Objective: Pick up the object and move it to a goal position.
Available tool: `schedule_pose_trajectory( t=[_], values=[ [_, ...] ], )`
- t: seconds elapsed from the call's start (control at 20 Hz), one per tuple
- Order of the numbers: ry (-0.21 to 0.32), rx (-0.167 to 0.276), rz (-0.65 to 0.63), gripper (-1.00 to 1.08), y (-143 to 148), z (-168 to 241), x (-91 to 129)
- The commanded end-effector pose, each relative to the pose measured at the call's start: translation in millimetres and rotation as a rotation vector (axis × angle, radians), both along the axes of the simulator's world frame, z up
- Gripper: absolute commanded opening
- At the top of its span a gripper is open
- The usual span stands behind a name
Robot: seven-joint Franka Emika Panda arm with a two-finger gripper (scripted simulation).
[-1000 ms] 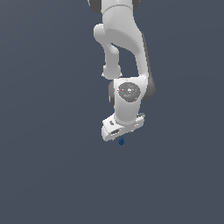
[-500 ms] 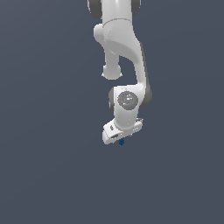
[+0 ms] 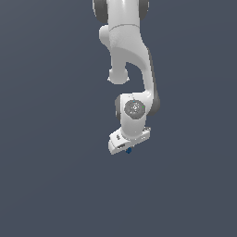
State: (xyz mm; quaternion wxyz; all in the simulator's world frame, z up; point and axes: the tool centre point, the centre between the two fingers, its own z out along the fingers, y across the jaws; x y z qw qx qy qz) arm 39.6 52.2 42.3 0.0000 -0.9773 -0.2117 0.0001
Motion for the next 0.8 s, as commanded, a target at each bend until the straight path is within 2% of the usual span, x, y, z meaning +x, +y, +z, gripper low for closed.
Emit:
schedule_pose_trajectory(
  t=[0.0,0.4,0.75],
  values=[
    [0.0,0.0,0.0,-1.0,0.0,0.0,0.1],
    [0.0,0.0,0.0,-1.0,-0.7,1.9,-0.7],
    [0.0,0.0,0.0,-1.0,-7.4,21.4,-8.7]
  ],
)
